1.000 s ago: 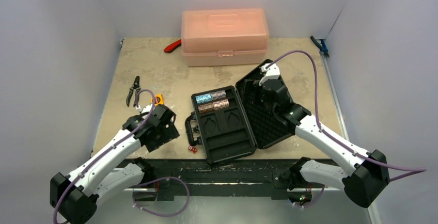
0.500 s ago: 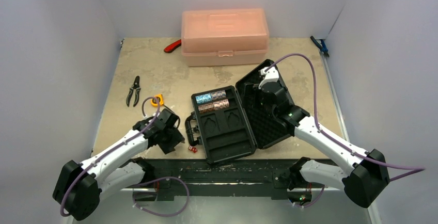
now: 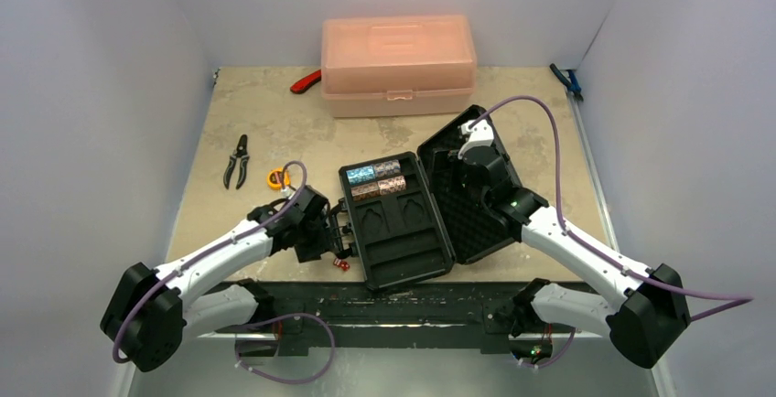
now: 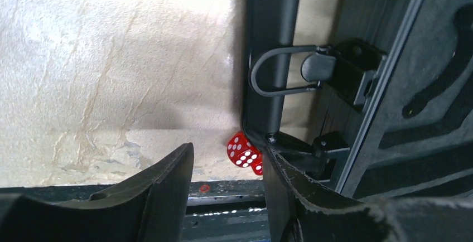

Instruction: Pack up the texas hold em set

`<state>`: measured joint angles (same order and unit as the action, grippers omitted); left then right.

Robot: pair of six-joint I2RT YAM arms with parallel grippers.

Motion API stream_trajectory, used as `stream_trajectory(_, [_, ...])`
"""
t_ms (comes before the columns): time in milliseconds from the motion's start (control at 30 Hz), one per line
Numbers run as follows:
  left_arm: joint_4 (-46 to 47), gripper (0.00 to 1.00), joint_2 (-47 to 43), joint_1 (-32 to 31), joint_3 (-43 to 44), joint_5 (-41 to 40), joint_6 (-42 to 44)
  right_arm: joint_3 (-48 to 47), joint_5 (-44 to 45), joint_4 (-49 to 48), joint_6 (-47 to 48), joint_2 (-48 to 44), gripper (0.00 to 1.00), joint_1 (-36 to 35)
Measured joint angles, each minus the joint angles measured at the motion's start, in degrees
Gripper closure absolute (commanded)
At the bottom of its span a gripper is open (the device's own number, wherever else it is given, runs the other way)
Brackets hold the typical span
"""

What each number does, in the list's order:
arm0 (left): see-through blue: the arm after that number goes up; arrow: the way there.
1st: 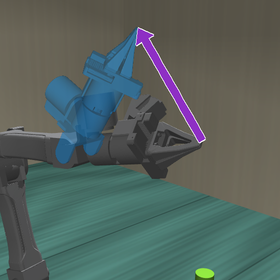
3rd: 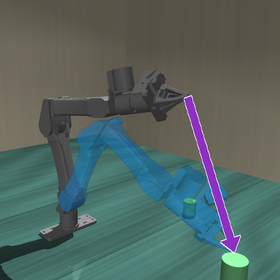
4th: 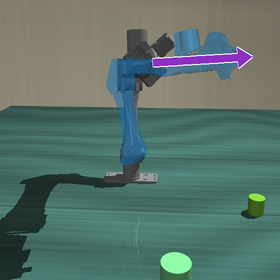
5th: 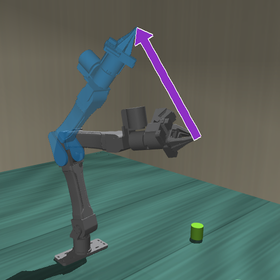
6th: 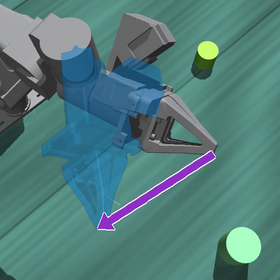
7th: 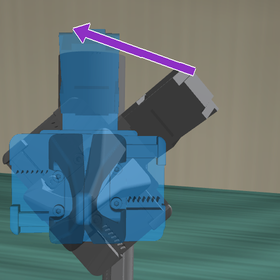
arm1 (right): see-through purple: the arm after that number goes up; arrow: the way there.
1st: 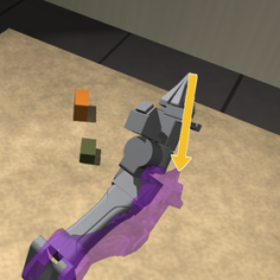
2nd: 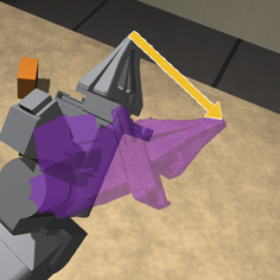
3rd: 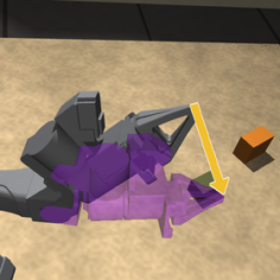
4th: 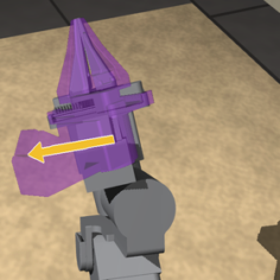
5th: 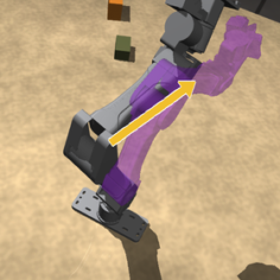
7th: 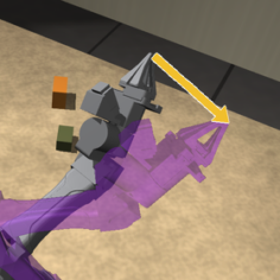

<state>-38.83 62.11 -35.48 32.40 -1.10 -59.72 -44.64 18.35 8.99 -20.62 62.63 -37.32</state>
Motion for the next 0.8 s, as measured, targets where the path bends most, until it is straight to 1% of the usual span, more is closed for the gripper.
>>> stream_trajectory(133, [0.4,0.53,-0.8,-1.4,0.0,0.0,5.0,0.0,0.0,0.0,0.0,0.0,0.01,0.0])
stream_trajectory(333, [1.1,0.53,-0.7,-2.9,0.0,0.0,9.9,0.0,-0.1,0.0,0.0,0.9,0.01,0.0])
stream_trajectory(500, [2.8,0.54,2.5,-4.6,0.1,0.0,12.5,0.0,-0.2,0.0,0.0,1.6,0.01,0.0])
stream_trajectory(800, [2.3,0.58,7.6,-7.8,2.1,0.0,14.8,0.0,-1.2,0.1,0.0,1.9,0.01,0.0])
